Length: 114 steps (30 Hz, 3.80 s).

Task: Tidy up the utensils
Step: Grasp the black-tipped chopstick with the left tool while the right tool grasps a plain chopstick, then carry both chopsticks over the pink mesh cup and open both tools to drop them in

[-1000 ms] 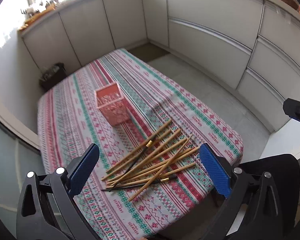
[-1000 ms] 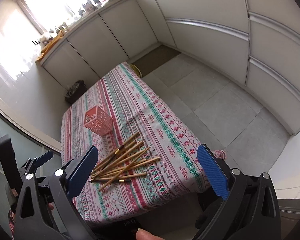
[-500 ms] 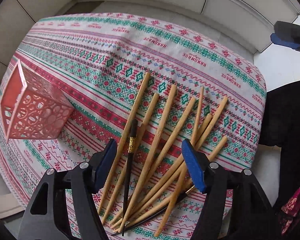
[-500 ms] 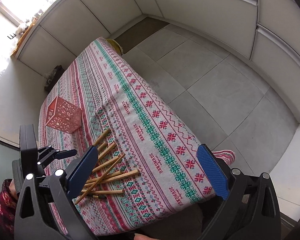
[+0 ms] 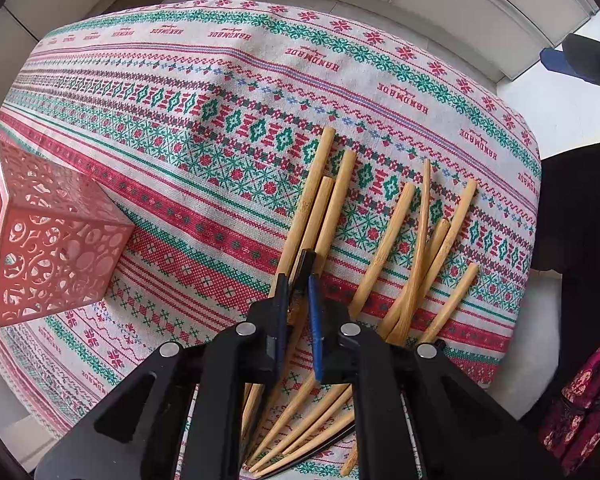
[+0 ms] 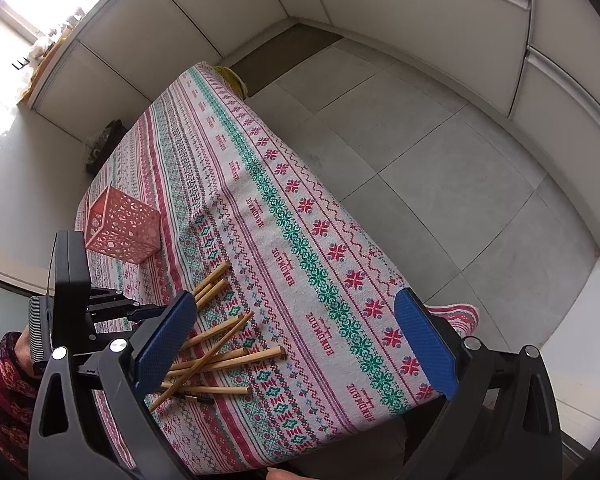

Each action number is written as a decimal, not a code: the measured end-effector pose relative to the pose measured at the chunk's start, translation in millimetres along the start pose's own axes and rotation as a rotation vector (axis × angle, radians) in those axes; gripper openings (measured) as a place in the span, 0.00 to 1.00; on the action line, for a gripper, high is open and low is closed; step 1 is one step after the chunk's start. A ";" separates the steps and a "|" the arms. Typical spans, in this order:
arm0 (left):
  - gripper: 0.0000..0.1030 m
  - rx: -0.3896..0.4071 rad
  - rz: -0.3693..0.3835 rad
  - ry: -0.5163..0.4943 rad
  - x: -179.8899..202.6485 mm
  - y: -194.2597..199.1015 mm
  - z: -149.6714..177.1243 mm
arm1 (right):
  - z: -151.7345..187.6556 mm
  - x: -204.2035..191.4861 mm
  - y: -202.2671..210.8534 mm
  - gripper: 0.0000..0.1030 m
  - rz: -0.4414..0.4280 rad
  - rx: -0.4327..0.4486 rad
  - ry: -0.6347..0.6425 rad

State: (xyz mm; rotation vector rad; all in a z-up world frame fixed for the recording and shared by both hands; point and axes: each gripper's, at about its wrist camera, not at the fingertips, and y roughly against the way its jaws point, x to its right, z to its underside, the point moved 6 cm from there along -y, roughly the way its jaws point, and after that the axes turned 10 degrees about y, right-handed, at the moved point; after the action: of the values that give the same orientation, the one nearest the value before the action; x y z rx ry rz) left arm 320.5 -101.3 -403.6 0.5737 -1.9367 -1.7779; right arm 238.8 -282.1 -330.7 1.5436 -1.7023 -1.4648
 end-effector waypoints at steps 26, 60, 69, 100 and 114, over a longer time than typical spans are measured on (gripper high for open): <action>0.06 0.707 0.119 0.390 6.5 191.2 68.0 | 38.7 -48.6 -91.7 0.58 -0.151 -0.394 -0.451; 0.06 0.869 0.059 0.615 10.3 253.2 107.7 | -9.3 -126.7 -45.3 0.05 -0.262 -0.118 -0.022; 0.06 0.928 0.024 0.630 14.8 286.1 104.4 | -24.0 -140.4 45.2 0.05 -0.262 0.028 0.101; 0.10 0.956 -0.157 0.811 -111.1 267.0 35.6 | -184.9 -218.0 76.0 0.06 -0.220 0.281 0.220; 0.18 1.133 -0.136 0.922 -108.6 315.3 100.3 | -181.3 -251.3 24.9 0.06 -0.148 0.234 0.300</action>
State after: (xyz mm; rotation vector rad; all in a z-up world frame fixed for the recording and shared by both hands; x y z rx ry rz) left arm 349.3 69.5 -101.4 1.5402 -1.9702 -0.1110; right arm 454.3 -136.4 -160.6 1.9383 -1.6517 -1.0579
